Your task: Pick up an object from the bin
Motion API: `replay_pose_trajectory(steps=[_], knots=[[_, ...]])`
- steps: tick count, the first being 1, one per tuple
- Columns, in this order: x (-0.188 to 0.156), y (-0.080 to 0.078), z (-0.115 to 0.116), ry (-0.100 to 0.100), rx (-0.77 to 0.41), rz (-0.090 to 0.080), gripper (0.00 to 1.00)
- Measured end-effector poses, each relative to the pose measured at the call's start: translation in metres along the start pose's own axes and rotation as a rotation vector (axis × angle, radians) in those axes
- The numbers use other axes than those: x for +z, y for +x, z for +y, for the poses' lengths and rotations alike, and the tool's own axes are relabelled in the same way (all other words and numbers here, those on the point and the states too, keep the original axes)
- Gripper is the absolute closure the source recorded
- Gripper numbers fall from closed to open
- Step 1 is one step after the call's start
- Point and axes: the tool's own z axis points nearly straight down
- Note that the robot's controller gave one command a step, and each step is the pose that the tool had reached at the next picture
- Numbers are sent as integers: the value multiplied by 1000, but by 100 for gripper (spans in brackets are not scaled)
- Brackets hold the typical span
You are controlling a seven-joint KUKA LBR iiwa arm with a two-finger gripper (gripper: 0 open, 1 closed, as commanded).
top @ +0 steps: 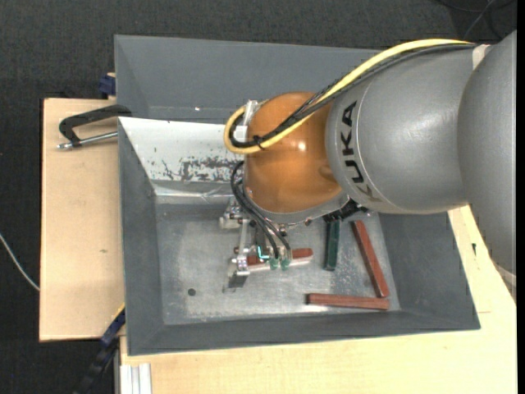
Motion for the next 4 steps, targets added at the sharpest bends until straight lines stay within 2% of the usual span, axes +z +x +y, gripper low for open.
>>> replay_pose_trajectory(steps=[1,2,3,4], knots=[[-4,-2,-1,-2,2,-8,0],[65,-15,-54,-2,-25,-13,0],[91,-20,-75,-1,-50,-9,0],[68,-38,-123,-1,-109,-13,0]])
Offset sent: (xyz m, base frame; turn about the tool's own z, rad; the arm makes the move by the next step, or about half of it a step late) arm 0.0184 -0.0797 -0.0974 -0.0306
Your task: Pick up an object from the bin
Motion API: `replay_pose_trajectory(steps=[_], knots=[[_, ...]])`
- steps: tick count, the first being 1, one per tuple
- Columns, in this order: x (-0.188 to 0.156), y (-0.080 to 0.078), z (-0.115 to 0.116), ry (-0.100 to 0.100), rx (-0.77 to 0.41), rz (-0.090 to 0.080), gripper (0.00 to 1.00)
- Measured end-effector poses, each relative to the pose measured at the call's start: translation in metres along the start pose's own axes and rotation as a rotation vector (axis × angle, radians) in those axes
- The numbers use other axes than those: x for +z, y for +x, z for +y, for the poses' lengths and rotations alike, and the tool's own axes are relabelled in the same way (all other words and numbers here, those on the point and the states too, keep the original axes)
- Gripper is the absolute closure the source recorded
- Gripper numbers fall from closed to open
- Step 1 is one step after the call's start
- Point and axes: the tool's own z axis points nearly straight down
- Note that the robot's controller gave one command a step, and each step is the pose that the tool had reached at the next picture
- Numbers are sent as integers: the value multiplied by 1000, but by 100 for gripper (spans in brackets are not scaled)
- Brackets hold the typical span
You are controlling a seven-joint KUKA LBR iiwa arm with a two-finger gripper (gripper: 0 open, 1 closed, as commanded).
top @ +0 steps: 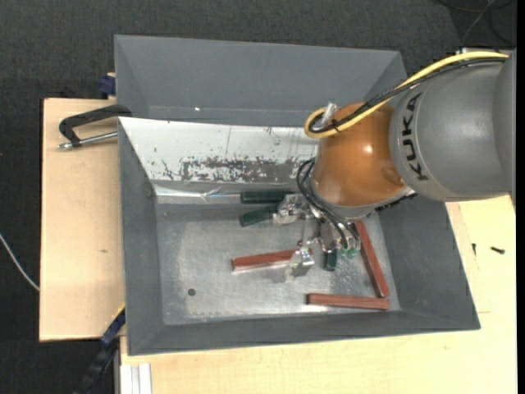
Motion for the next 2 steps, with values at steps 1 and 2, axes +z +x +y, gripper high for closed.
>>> replay_pose_trajectory(steps=[1,2], knots=[[18,10,45,0,56,5,0],[22,-3,11,-10,125,-1,100]])
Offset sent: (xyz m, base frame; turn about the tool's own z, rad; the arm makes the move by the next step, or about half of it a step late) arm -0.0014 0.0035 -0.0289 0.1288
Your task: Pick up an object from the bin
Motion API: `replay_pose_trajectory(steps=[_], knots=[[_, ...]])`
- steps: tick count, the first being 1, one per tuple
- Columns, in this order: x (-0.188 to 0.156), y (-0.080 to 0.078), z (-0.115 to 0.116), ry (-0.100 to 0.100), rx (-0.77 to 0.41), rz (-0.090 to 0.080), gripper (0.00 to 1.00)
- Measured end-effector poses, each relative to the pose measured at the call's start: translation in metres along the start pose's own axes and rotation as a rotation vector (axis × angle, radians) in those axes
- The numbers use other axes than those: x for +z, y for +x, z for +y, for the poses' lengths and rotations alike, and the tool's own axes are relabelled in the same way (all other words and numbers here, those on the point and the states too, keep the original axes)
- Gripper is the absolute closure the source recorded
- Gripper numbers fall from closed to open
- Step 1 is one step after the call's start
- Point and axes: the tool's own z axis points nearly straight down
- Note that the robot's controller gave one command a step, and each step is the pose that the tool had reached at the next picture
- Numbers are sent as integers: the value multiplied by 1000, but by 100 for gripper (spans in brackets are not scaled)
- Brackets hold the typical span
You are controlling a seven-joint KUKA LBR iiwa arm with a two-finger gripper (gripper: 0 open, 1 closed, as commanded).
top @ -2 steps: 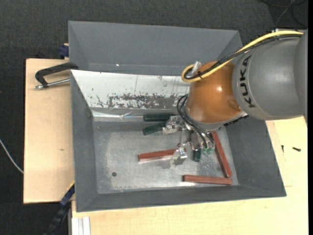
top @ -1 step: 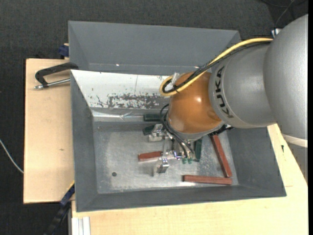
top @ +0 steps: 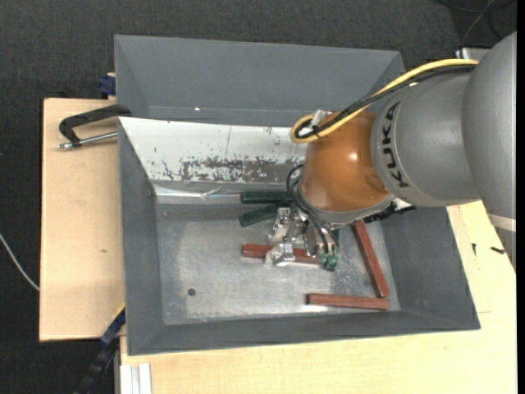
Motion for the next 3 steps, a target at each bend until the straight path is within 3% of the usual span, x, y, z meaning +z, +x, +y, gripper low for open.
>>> replay_pose_trajectory(steps=[2,3], knots=[[-3,1,-1,2,0,1,100],[-21,4,-3,8,1,8,100]])
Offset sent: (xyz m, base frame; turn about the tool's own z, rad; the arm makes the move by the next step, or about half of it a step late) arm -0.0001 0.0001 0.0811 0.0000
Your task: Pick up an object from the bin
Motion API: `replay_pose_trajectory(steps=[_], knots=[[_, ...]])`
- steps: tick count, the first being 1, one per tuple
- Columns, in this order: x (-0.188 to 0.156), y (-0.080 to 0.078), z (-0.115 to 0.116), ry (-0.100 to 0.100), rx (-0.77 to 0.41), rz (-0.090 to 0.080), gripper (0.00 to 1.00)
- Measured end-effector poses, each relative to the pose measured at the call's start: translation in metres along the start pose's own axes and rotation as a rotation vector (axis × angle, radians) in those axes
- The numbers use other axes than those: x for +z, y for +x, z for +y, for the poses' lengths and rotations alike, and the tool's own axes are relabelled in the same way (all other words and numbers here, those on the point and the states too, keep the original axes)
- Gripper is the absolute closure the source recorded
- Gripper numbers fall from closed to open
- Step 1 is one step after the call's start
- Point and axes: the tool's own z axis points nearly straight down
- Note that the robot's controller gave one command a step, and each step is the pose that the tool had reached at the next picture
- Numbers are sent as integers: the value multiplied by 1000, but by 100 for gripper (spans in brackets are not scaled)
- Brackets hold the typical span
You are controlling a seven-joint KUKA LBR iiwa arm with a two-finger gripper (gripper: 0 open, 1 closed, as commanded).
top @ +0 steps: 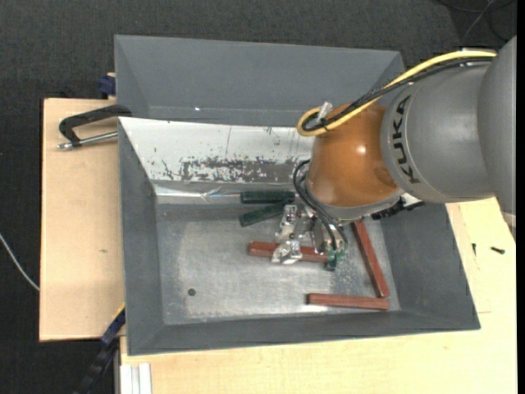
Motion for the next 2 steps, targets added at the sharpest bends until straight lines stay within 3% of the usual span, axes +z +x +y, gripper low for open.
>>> replay_pose_trajectory(steps=[2], knots=[[-39,-1,0,2,1,-3,100]])
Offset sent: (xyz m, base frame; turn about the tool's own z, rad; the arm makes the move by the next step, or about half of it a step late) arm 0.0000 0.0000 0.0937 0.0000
